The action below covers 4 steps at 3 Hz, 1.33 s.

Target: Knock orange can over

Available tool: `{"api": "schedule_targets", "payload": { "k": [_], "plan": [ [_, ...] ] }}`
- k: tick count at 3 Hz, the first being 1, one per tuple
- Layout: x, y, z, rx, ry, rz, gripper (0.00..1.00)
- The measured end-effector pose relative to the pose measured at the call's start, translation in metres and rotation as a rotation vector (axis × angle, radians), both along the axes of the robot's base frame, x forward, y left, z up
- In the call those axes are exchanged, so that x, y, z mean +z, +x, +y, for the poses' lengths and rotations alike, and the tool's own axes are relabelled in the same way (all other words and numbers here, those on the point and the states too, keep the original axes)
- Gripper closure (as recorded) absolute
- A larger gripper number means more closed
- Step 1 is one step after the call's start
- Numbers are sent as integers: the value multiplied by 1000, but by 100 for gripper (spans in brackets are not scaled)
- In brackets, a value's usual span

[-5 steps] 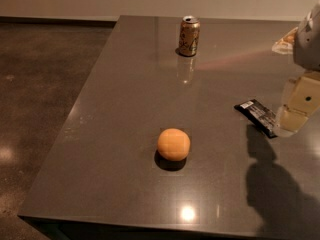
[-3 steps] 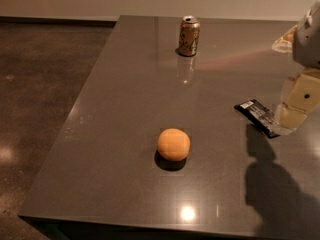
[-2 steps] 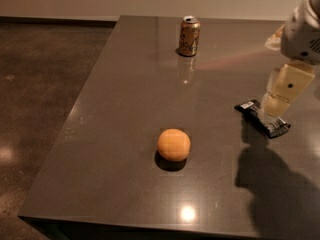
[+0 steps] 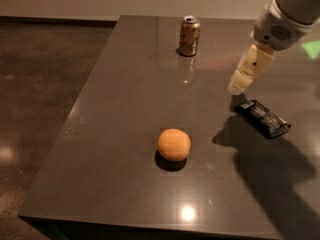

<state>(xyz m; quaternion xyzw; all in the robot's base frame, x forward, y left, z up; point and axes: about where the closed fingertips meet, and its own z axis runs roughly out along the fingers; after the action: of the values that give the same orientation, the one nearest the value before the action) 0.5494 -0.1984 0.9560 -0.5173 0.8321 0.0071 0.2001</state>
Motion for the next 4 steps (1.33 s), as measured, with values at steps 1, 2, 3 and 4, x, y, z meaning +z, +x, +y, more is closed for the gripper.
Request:
{"api": "schedule_targets", "payload": {
  "k": [1,2,3,4],
  "plan": [
    [-4,45,12,-81,67,-45,0],
    [-5,74,24,-125,131,-94,0],
    [-10,107,39,-166,180,-134,0],
    [-19,147,54,-219,218,-186,0]
  ]
}}
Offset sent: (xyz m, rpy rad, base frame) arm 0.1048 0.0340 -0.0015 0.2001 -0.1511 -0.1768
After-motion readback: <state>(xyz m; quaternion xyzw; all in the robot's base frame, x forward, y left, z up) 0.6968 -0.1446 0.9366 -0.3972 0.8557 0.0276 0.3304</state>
